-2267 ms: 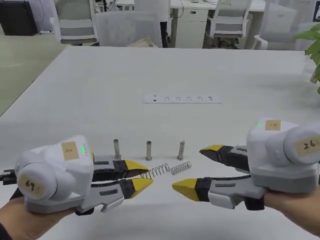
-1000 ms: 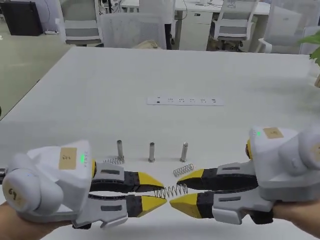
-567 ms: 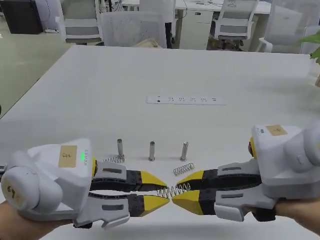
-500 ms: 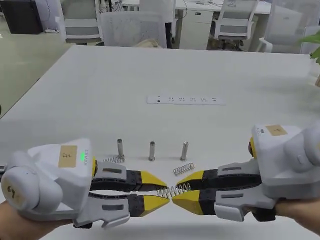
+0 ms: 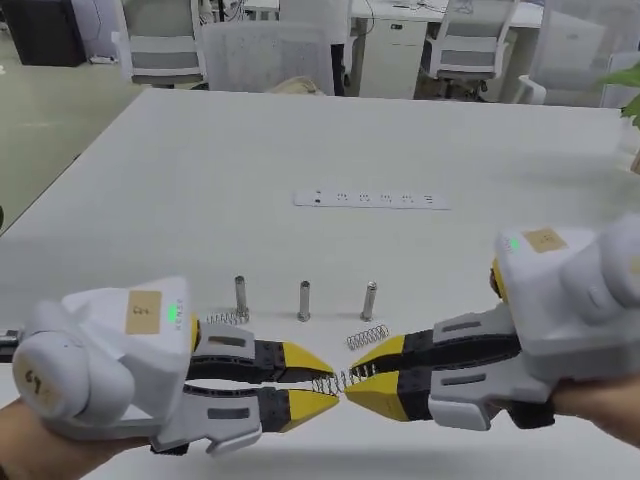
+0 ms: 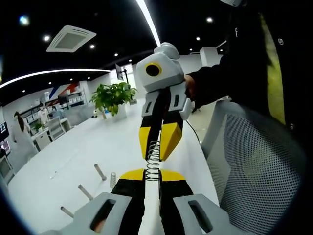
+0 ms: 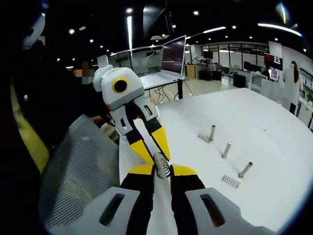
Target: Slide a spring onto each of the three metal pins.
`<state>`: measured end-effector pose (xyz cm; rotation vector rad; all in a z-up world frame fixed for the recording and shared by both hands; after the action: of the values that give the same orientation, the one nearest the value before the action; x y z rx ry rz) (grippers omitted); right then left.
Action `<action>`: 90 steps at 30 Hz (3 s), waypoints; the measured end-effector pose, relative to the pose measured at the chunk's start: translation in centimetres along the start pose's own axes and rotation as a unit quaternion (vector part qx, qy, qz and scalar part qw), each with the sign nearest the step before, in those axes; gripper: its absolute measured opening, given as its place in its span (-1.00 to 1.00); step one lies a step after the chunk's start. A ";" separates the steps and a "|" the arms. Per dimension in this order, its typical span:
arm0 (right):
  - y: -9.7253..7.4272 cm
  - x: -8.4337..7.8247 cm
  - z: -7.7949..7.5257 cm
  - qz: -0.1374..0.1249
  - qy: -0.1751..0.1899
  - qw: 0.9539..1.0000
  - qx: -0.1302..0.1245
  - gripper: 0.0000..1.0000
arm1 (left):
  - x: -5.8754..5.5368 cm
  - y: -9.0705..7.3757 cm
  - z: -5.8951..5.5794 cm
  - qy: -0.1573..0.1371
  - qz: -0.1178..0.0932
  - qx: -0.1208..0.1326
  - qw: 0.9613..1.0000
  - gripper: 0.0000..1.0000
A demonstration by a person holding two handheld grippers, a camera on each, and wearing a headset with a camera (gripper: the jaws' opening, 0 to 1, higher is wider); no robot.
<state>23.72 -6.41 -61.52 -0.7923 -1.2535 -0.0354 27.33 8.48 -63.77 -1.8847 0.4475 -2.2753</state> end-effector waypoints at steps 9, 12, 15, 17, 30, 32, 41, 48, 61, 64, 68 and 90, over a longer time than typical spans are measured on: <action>0.1 2.2 0.1 0.089 -0.089 0.992 0.010 -0.83 | 0.0 0.3 0.1 -0.004 -0.004 0.003 1.000 -0.96; 0.1 2.8 0.0 0.114 -0.109 0.987 0.019 -0.83 | 0.1 0.3 0.1 -0.004 -0.008 0.005 1.000 -0.96; 0.3 3.4 0.0 0.139 -0.131 0.981 0.027 -0.83 | 0.1 0.4 0.2 -0.006 -0.011 0.008 1.000 -0.96; 0.5 3.8 0.0 0.158 -0.140 0.977 0.032 -0.83 | 0.1 0.4 0.2 -0.006 -0.011 0.010 1.000 -0.96; 1.2 5.2 -0.4 0.253 -0.203 0.944 0.054 -0.84 | 0.0 1.2 0.5 -0.013 -0.013 0.023 1.000 -0.96; 1.3 5.5 -0.4 0.265 -0.212 0.939 0.057 -0.84 | 0.0 1.4 0.6 -0.017 -0.015 0.025 0.999 -0.96; 1.7 5.6 -0.6 0.283 -0.216 0.933 0.061 -0.84 | -0.2 1.7 0.6 -0.023 -0.017 0.031 0.999 -0.96; 1.8 5.7 -0.7 0.291 -0.220 0.929 0.062 -0.84 | -0.3 2.2 0.7 -0.026 -0.020 0.030 0.999 -0.96; 1.9 5.7 -0.9 0.302 -0.219 0.926 0.058 -0.84 | -0.4 2.9 1.0 -0.030 -0.021 0.029 0.999 -0.95; 1.9 5.6 -0.9 0.303 -0.217 0.926 0.058 -0.84 | -0.5 3.0 1.0 -0.033 -0.021 0.029 0.999 -0.95; 1.9 5.4 -1.1 0.306 -0.212 0.926 0.058 -0.84 | -0.6 3.2 1.0 -0.034 -0.022 0.028 0.999 -0.95; 0.9 5.8 -2.8 0.306 -0.202 0.930 0.037 -0.84 | -1.6 2.6 1.3 -0.064 -0.010 0.040 0.997 -0.68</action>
<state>28.45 -5.03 -57.33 -1.1313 -1.3267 0.7088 28.70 6.35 -65.85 -1.9886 0.3158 -2.1344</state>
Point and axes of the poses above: the centre of the closed fingertips' face, and the gripper's own axes: y roughly forward along the fingers, z roughly to its left, x roughly out of its top, the point moved 9 cm from there along -y, roughly backward along the fingers, and after that the axes turned 4 degrees about -x, right-handed, at the moved point
